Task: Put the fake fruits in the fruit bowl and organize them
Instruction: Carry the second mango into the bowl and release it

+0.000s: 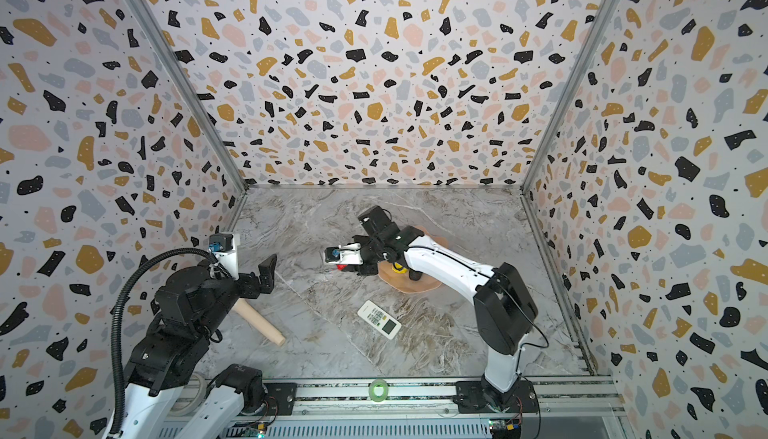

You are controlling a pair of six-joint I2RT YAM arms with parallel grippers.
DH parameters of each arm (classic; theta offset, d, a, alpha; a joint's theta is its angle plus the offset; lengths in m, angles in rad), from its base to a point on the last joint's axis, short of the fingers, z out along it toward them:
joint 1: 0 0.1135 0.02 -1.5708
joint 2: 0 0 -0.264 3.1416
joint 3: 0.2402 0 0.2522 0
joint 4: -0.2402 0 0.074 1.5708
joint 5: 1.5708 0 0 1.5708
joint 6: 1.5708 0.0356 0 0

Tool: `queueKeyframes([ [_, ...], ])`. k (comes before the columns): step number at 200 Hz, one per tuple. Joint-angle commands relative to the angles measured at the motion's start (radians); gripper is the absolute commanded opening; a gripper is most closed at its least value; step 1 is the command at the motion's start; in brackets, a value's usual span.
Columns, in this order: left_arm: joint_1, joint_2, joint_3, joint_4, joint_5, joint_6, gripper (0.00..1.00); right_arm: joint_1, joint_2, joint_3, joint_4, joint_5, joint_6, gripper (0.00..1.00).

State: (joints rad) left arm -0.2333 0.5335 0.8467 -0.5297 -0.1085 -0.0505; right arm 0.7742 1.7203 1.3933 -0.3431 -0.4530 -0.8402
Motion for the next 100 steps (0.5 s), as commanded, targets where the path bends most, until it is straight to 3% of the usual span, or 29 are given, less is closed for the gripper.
queueKeyframes([
  [1,-0.004,0.034,-0.019,0.071,0.037,-0.009,1.0,-0.065,-0.139,-0.149,0.145,0.126,0.2,0.12],
  [52,-0.004,0.089,-0.024,0.114,0.084,-0.023,1.0,-0.241,-0.312,-0.426,0.359,0.365,0.588,0.09],
  [76,-0.004,0.086,-0.032,0.12,0.087,-0.032,0.99,-0.333,-0.318,-0.484,0.422,0.389,0.736,0.08],
  [100,-0.004,0.085,-0.034,0.12,0.093,-0.039,1.0,-0.365,-0.274,-0.502,0.475,0.423,0.797,0.08],
])
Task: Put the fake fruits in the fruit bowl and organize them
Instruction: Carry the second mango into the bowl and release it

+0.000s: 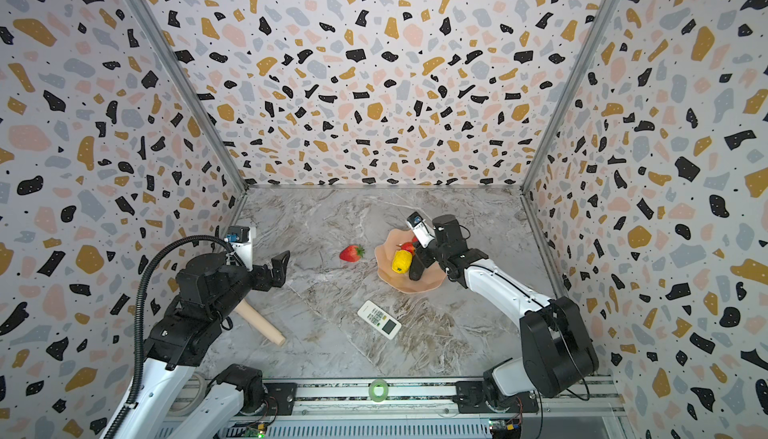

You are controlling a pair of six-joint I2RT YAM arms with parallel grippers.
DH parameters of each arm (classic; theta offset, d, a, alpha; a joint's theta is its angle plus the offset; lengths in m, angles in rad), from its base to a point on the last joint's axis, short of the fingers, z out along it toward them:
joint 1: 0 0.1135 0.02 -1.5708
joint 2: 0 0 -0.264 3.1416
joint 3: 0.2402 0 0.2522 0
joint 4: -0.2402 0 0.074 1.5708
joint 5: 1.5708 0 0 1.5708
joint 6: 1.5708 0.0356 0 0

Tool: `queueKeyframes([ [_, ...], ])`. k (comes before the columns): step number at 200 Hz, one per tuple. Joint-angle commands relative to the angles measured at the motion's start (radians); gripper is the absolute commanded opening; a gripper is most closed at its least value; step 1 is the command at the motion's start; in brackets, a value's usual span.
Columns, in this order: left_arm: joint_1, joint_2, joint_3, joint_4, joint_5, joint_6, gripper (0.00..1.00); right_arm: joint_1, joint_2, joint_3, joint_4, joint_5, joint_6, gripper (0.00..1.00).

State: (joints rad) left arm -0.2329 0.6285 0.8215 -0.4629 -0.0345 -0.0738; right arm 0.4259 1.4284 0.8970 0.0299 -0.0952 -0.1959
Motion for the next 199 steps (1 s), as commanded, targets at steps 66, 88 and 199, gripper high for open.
queueKeyframes([
  [66,-0.005,-0.026,0.001,0.029,0.01,-0.021,1.0,-0.037,0.118,-0.02,0.178,0.075,0.215,0.11],
  [88,-0.005,-0.025,0.001,0.031,0.011,-0.021,1.0,-0.04,0.126,-0.036,0.19,0.087,0.22,0.12],
  [199,-0.005,-0.022,-0.005,0.033,0.01,-0.021,1.0,-0.041,0.184,-0.073,0.22,0.129,0.252,0.24],
])
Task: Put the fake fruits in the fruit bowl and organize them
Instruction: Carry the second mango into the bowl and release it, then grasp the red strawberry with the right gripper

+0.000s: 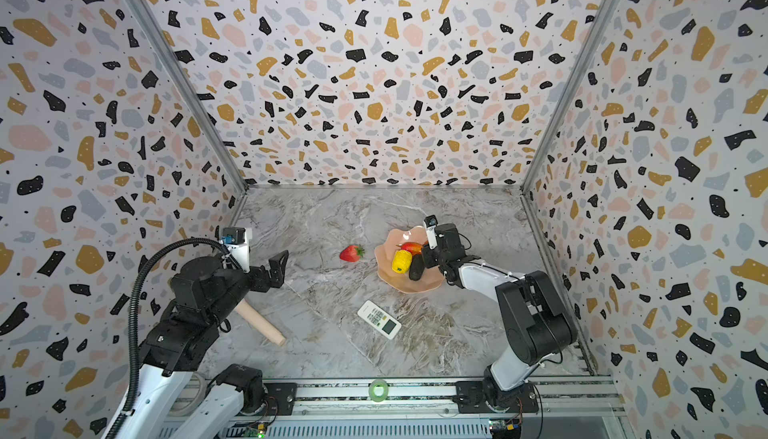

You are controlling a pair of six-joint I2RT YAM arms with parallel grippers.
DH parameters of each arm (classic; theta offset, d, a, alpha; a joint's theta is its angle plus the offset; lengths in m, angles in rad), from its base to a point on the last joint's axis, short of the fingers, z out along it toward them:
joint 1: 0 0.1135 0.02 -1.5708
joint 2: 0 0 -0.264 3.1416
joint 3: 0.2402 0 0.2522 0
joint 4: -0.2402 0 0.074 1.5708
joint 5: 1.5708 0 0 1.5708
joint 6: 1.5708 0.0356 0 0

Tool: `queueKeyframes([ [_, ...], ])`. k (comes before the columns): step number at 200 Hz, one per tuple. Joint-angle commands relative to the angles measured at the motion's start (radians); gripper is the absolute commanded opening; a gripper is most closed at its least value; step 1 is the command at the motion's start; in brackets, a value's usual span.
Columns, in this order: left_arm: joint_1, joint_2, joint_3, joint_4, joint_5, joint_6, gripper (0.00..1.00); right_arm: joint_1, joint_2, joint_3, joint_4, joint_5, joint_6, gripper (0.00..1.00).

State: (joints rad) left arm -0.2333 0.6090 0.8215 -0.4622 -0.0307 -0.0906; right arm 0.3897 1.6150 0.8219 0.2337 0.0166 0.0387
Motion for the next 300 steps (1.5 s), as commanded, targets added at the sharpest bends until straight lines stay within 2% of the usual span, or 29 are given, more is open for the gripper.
queueKeyframes([
  [1,-0.004,-0.002,-0.005,0.032,0.007,-0.004,1.0,-0.006,-0.003,0.002,0.017,0.017,0.017,0.25],
  [61,-0.004,-0.003,0.001,0.026,0.005,-0.002,1.0,-0.006,-0.035,0.018,0.005,0.046,0.016,0.54],
  [83,-0.004,-0.001,0.004,0.026,0.005,0.001,0.99,-0.005,-0.063,0.05,-0.026,0.055,-0.004,0.6],
  [106,-0.004,0.004,0.013,0.018,0.005,0.006,1.0,0.013,-0.111,0.105,-0.066,0.052,-0.058,0.72],
  [115,-0.004,0.007,0.019,0.015,0.003,0.012,1.0,0.028,-0.123,0.136,-0.085,0.027,-0.094,0.79],
  [129,-0.004,0.012,0.027,0.014,0.0,0.017,1.0,0.065,-0.112,0.208,-0.15,-0.063,-0.182,1.0],
  [174,-0.004,0.023,0.039,0.014,0.006,0.013,1.0,0.238,0.093,0.481,-0.274,-0.203,-0.36,0.99],
  [186,-0.004,0.02,0.041,0.005,0.003,0.011,1.0,0.263,0.167,0.549,-0.3,-0.246,-0.42,0.99],
  [206,-0.004,0.009,0.049,-0.01,-0.007,0.014,1.0,0.277,0.276,0.626,-0.352,-0.412,-0.603,0.99],
  [223,-0.004,0.009,0.058,-0.013,-0.011,0.014,1.0,0.279,0.365,0.694,-0.383,-0.477,-0.685,0.99],
  [267,-0.004,0.021,0.059,-0.007,-0.011,0.016,1.0,0.279,0.602,0.998,-0.604,-0.481,-0.748,0.99],
  [300,-0.004,0.025,0.05,-0.007,-0.014,0.019,1.0,0.284,0.7,1.102,-0.662,-0.459,-0.73,0.98],
])
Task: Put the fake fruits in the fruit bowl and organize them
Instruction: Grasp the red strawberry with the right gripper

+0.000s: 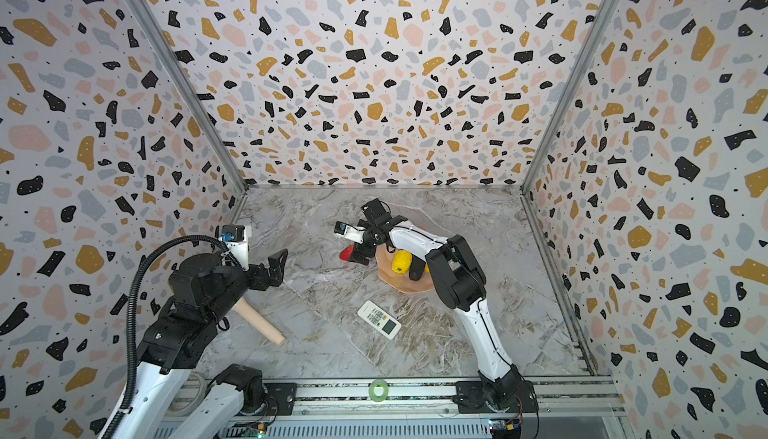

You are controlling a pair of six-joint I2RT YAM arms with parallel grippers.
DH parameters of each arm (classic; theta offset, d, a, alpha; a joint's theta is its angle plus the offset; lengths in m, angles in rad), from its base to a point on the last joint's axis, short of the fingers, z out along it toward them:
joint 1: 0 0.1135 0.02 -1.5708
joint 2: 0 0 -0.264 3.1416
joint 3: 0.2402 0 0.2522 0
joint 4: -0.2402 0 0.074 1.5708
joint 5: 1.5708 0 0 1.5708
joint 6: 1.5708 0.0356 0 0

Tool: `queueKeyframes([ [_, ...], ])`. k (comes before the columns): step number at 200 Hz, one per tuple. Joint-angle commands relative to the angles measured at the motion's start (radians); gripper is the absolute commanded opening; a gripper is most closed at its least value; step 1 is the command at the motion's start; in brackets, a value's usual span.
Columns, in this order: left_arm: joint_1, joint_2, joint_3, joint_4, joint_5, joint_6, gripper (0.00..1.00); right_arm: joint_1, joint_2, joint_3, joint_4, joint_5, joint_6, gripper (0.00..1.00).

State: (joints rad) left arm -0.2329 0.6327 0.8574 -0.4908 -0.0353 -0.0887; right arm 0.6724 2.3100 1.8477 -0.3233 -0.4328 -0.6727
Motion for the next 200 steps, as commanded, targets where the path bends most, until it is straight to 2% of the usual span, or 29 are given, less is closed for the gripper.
queueKeyframes([
  [1,-0.005,0.001,0.014,0.021,-0.009,0.017,1.0,0.002,0.005,0.077,-0.106,-0.009,-0.018,0.98],
  [18,-0.005,0.001,0.014,0.021,-0.013,0.02,1.0,0.007,0.02,0.089,-0.105,0.018,0.003,0.94],
  [49,-0.005,0.004,0.014,0.025,-0.015,0.023,1.0,0.013,0.032,0.105,-0.125,0.037,0.026,0.82],
  [54,-0.005,0.004,0.014,0.026,-0.015,0.024,1.0,0.015,0.035,0.108,-0.129,0.045,0.031,0.78],
  [65,-0.005,0.004,0.011,0.027,-0.014,0.023,1.0,0.017,0.046,0.118,-0.142,0.067,0.046,0.59],
  [71,-0.005,0.004,0.01,0.027,-0.015,0.023,0.99,0.016,0.054,0.13,-0.153,0.077,0.052,0.53],
  [140,-0.005,-0.004,0.009,0.021,-0.022,0.028,1.0,0.027,0.098,0.199,-0.215,0.08,0.068,0.46],
  [150,-0.005,-0.005,0.009,0.021,-0.023,0.03,0.99,0.03,0.095,0.203,-0.216,0.08,0.067,0.38],
  [158,-0.005,-0.005,0.009,0.02,-0.024,0.03,1.0,0.032,0.091,0.205,-0.213,0.087,0.068,0.24],
  [162,-0.005,-0.005,0.009,0.02,-0.025,0.029,1.0,0.033,0.087,0.205,-0.209,0.095,0.071,0.2],
  [200,-0.005,-0.007,0.005,0.021,-0.026,0.032,1.0,0.039,0.005,0.183,-0.18,0.126,0.094,0.16],
])
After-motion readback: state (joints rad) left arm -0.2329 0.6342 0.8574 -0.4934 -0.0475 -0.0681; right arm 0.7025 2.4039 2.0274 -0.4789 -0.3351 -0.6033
